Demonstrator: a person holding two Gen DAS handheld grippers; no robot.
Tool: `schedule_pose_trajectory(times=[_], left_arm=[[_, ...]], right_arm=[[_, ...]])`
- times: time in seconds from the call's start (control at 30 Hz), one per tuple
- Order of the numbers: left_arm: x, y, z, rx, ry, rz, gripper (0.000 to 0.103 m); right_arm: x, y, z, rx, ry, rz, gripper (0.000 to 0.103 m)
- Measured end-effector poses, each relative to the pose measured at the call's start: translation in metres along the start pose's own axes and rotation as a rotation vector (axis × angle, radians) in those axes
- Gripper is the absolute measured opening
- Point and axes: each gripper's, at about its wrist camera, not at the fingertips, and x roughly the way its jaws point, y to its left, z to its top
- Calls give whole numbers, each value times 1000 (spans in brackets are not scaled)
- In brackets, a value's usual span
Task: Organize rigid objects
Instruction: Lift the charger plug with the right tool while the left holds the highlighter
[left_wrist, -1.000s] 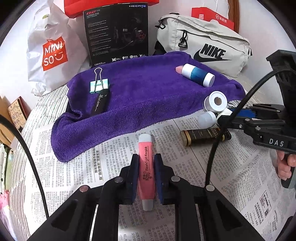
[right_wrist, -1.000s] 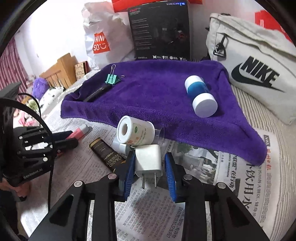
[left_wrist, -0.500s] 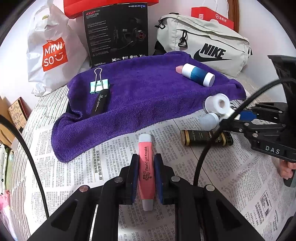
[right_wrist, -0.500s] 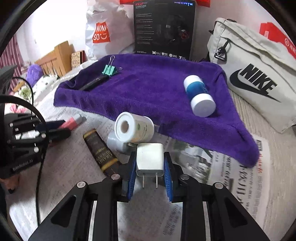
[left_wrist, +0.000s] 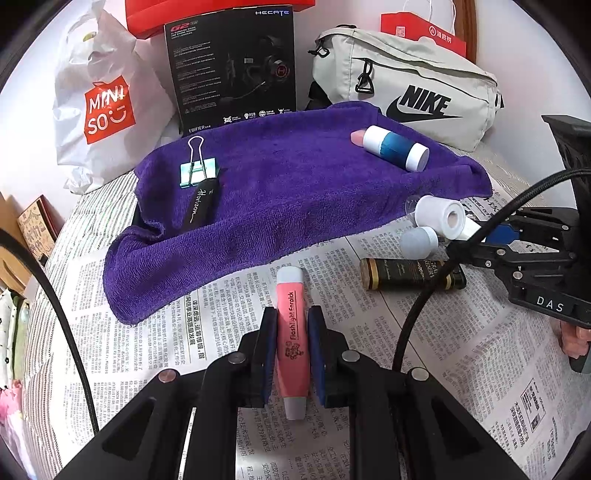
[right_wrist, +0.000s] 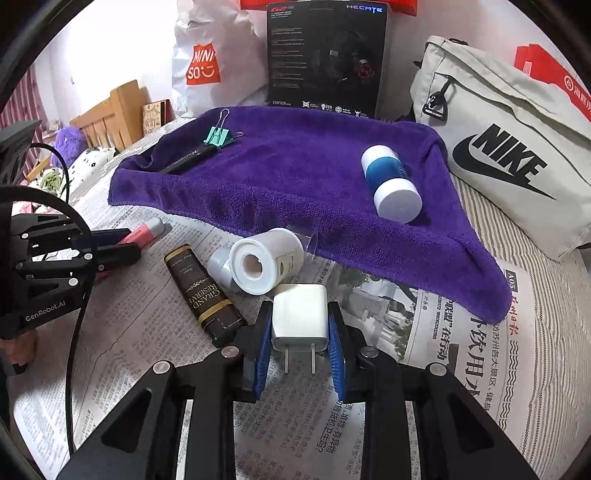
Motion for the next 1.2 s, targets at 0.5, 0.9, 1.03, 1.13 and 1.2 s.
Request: schedule_pose_trajectory(times=[0.5, 0.9, 1.03, 1.13, 1.2], left_arm=[[0, -1, 0, 0, -1, 3, 17], [-1, -7, -1, 36, -7, 50, 17], [-1, -7, -1, 31, -8, 43, 17], [-1, -2, -1, 9, -7, 16, 17], [0, 1, -1, -7, -2, -5, 17]], right_arm=[[-2, 0, 2, 1, 7, -6, 27], [-9, -6, -9, 32, -3, -17, 28], [-9, -5, -8, 34, -3, -14, 28], [-9, -6, -8, 41, -5, -7, 27], [-11, -8, -8, 51, -4, -3, 27]])
